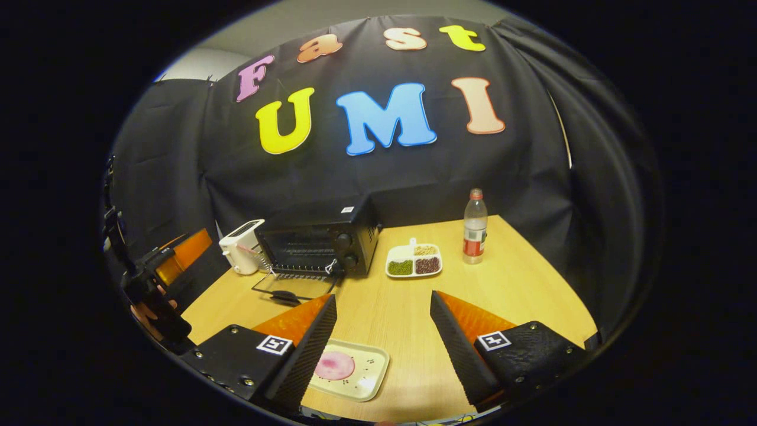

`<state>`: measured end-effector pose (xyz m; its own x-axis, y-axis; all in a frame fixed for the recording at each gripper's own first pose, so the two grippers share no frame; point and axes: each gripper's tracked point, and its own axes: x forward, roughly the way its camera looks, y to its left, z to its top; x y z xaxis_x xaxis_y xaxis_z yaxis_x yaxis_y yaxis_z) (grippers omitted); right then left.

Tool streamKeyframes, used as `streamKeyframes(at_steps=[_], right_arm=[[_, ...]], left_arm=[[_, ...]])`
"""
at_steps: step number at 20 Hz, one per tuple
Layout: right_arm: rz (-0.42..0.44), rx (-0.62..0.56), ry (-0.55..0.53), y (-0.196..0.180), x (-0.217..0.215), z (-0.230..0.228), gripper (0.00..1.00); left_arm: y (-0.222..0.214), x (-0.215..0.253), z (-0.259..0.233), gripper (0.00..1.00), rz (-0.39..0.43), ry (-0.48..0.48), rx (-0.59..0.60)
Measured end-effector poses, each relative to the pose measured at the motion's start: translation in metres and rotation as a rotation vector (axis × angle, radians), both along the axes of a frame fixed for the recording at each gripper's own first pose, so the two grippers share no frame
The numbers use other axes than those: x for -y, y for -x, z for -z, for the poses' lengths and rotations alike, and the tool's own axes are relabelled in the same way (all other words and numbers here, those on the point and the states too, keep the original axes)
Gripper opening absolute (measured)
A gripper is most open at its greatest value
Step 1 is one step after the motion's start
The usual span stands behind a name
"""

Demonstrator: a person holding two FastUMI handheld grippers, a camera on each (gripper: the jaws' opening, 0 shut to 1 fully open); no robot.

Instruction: Open the electric oven with the left hand, put the food in, and close the electric oven.

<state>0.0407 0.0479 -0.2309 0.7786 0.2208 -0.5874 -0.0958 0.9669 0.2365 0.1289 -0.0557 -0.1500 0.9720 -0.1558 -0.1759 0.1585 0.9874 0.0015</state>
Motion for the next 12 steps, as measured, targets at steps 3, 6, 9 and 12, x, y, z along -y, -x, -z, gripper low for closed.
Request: streamKeyframes(at_steps=[3, 6, 9, 12], right_arm=[[-0.047, -0.101, -0.068, 0.007, -0.014, 0.02, 0.98], [-0.074, -0.198, -0.126, 0.014, -0.023, 0.04, 0.98], [-0.125, -0.345, -0.173, 0.031, -0.034, 0.069, 0.98], [-0.149, -0.444, -0.198, 0.041, -0.041, 0.095, 0.98]], left_arm=[[0.016, -0.007, -0.014, 1.0, -0.011, -0.007, 0.027], [0.028, -0.018, -0.025, 1.0, -0.028, -0.03, 0.048], [0.036, -0.024, -0.034, 1.0, -0.051, -0.019, 0.058], [0.047, -0.033, -0.041, 1.0, -0.072, -0.017, 0.068]])
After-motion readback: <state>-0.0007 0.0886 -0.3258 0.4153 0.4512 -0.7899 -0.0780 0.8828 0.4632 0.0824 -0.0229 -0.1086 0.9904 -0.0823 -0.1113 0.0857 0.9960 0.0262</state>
